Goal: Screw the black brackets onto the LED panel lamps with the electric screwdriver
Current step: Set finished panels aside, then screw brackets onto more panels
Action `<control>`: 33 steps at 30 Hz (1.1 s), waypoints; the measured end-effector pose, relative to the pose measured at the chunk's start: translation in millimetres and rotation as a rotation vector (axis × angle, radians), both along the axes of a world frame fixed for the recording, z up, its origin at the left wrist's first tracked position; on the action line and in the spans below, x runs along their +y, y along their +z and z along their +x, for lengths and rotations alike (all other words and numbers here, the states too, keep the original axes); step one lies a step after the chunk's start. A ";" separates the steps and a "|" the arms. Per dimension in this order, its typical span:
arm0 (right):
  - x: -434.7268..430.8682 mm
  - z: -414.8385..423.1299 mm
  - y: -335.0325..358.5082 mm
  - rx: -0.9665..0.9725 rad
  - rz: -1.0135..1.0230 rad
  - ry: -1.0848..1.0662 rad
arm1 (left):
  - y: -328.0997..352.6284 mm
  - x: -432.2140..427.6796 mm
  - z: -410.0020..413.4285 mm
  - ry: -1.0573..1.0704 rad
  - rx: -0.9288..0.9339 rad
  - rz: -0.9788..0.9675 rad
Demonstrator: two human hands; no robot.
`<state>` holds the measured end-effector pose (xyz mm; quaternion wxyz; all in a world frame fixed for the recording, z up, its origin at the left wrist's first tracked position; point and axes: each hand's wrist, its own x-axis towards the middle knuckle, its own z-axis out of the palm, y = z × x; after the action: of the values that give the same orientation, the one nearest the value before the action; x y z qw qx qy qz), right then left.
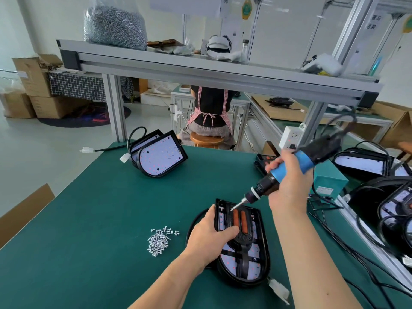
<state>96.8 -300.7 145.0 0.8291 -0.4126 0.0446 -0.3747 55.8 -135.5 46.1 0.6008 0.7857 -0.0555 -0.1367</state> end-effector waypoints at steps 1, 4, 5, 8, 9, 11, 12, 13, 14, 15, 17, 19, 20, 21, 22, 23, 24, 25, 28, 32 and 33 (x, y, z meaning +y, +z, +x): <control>-6.9 -3.4 -8.2 0.017 0.111 0.046 | 0.3 -0.1 0.1 -0.004 -0.002 -0.001; -27.3 -14.7 -37.4 0.068 0.456 0.151 | 1.2 0.0 -0.1 -0.004 -0.002 -0.002; -33.3 -18.3 -47.1 0.081 0.538 0.162 | 1.4 -0.3 -0.2 -0.003 -0.006 0.000; -46.5 -27.9 -74.3 0.108 0.672 0.174 | 3.0 -0.6 -0.7 -0.011 -0.009 0.003; -49.6 -29.4 -81.5 0.112 0.693 0.176 | 2.9 -0.9 -0.6 -0.014 -0.009 -0.001; -53.1 -30.2 -91.7 0.104 0.728 0.187 | 2.8 -1.0 -0.4 -0.014 -0.009 -0.012; -53.4 -29.4 -94.5 0.095 0.737 0.195 | 2.8 -0.9 -0.4 -0.013 -0.009 -0.018; -53.1 -28.3 -96.2 0.087 0.733 0.200 | 2.4 -0.8 -0.1 -0.012 -0.008 -0.024; -52.4 -27.4 -97.3 0.084 0.717 0.205 | 2.6 -0.4 -0.5 -0.012 -0.006 -0.029; -51.4 -26.5 -98.2 0.083 0.697 0.213 | 2.4 -0.2 -0.6 -0.013 -0.004 -0.032; -50.3 -26.2 -99.6 0.082 0.673 0.232 | 1.9 0.0 -0.8 -0.018 0.000 -0.036; -50.9 -26.6 -100.5 0.078 0.669 0.247 | 2.5 -0.3 -0.7 -0.017 -0.001 -0.037; -51.6 -26.9 -100.5 0.076 0.667 0.250 | 3.1 -0.8 -0.7 -0.012 -0.004 -0.033; -52.5 -27.0 -100.6 0.074 0.661 0.250 | 3.0 -1.3 -0.5 -0.009 -0.010 -0.020; -53.4 -27.1 -100.9 0.072 0.654 0.250 | 3.3 -1.1 -0.7 -0.007 -0.014 -0.009; -54.2 -27.0 -101.6 0.069 0.650 0.251 | 3.3 -0.8 -0.9 -0.009 -0.021 0.010; -54.9 -26.9 -102.3 0.065 0.648 0.252 | 3.9 -0.5 -1.5 -0.014 -0.025 0.026; -55.5 -26.6 -103.1 0.063 0.649 0.252 | 4.7 0.1 -1.6 -0.019 -0.030 0.051; -56.8 -25.5 -105.1 0.061 0.662 0.255 | 9.8 7.0 2.8 0.067 -0.072 0.161; -56.5 -23.8 -105.5 0.065 0.666 0.250 | 15.6 37.2 16.3 0.266 -0.157 0.296; -56.3 -23.4 -105.4 0.067 0.668 0.250 | 15.8 46.7 19.4 0.304 -0.185 0.359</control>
<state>73.5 -357.0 39.6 0.9557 -0.1332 0.1408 -0.2214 75.2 -88.8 62.0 0.4577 0.8882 0.0337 0.0200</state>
